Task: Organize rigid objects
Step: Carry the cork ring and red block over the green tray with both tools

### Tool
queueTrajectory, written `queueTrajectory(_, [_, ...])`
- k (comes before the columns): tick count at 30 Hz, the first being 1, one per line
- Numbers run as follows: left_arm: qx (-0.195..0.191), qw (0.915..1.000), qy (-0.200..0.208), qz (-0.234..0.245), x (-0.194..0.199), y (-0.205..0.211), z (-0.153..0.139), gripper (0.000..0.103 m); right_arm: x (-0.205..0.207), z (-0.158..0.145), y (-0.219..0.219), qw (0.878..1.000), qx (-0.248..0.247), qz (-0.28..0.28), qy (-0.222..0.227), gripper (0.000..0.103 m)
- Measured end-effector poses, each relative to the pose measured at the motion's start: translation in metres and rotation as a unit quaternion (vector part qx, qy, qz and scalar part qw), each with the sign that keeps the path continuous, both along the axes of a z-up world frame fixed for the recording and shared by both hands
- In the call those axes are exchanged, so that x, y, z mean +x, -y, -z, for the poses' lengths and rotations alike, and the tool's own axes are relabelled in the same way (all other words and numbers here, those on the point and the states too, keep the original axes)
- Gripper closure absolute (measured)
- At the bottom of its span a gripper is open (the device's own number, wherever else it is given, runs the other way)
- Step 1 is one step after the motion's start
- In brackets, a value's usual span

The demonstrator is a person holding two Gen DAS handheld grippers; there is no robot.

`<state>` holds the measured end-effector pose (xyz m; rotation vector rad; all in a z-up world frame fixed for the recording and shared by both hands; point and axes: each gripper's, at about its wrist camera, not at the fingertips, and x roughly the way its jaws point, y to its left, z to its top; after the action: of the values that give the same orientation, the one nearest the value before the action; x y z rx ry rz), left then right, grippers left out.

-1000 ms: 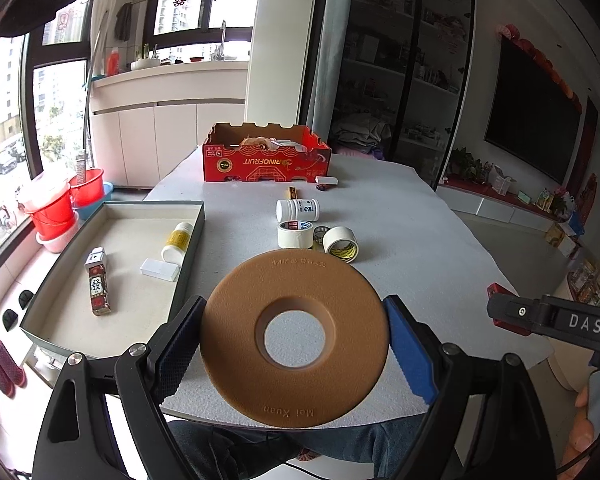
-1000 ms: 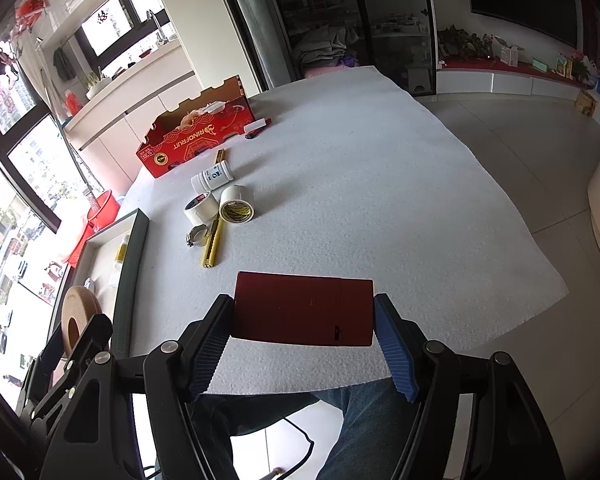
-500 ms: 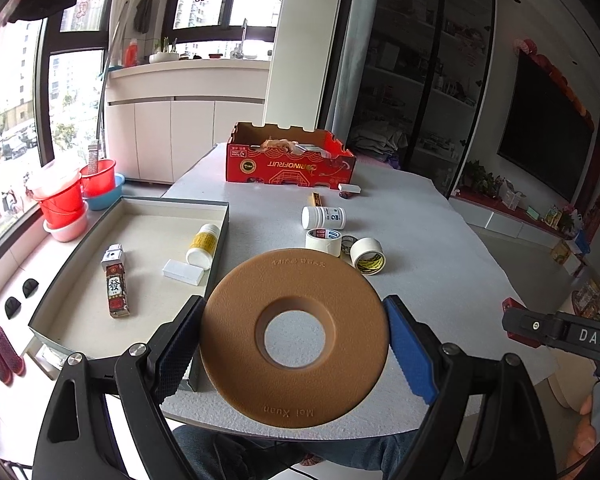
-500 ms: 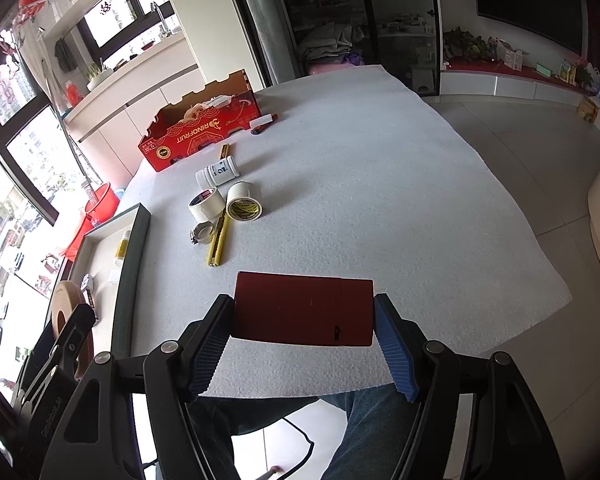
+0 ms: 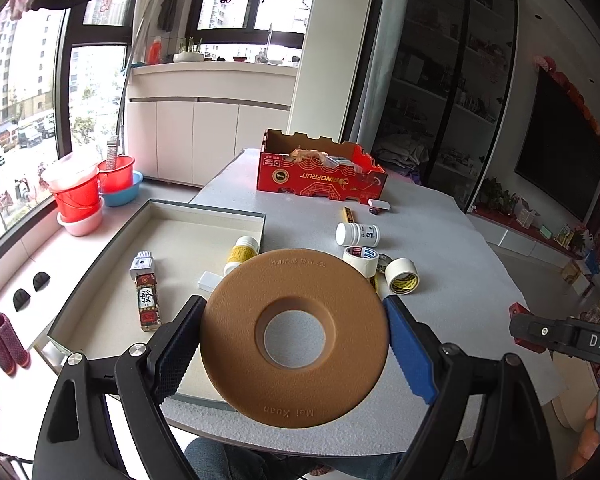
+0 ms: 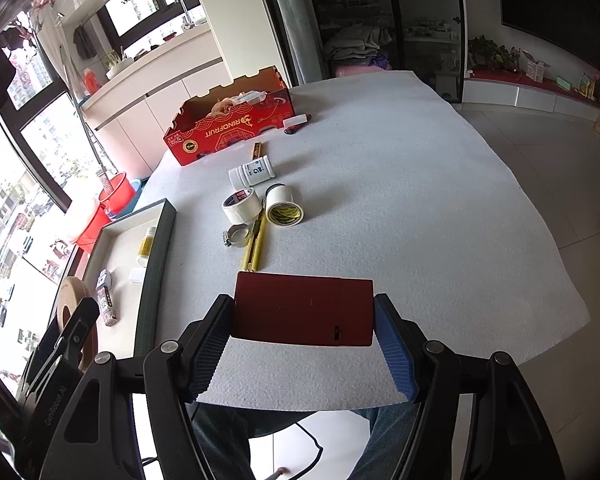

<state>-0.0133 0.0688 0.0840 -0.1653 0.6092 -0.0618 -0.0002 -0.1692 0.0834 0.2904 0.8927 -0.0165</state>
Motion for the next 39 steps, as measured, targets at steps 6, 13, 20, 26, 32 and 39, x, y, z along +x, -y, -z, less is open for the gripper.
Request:
queueTrajectory(6, [0.000, 0.9996, -0.004, -0.029, 0.006, -0.023, 0.003, 0.014, 0.011, -0.001, -0.024, 1.000, -0.001, -0.028, 0.002, 0.032])
queueTrajectory(13, [0.000, 0.9975, -0.005, -0.070, 0.008, -0.056, 0.003, 0.014, 0.026, 0.001, -0.058, 0.997, 0.000, -0.074, 0.001, 0.032])
queueTrajectory(20, [0.014, 0.9918, -0.013, -0.127, 0.004, -0.096, 0.004, 0.014, 0.046, 0.005, -0.102, 0.991, 0.003, -0.135, -0.003, 0.032])
queueTrajectory(26, [0.035, 0.9850, -0.029, -0.166, 0.009, -0.125, 0.011, 0.014, 0.065, 0.014, -0.157, 0.979, 0.007, -0.202, -0.011, 0.032])
queueTrajectory(32, [0.057, 0.9841, -0.043, -0.162, 0.030, -0.125, 0.020, 0.014, 0.082, 0.022, -0.198, 0.970, 0.009, -0.242, -0.018, 0.032])
queueTrajectory(39, [0.070, 0.9816, -0.068, -0.164, 0.058, -0.127, 0.039, 0.014, 0.113, 0.028, -0.208, 0.969, 0.017, -0.244, -0.024, 0.032])
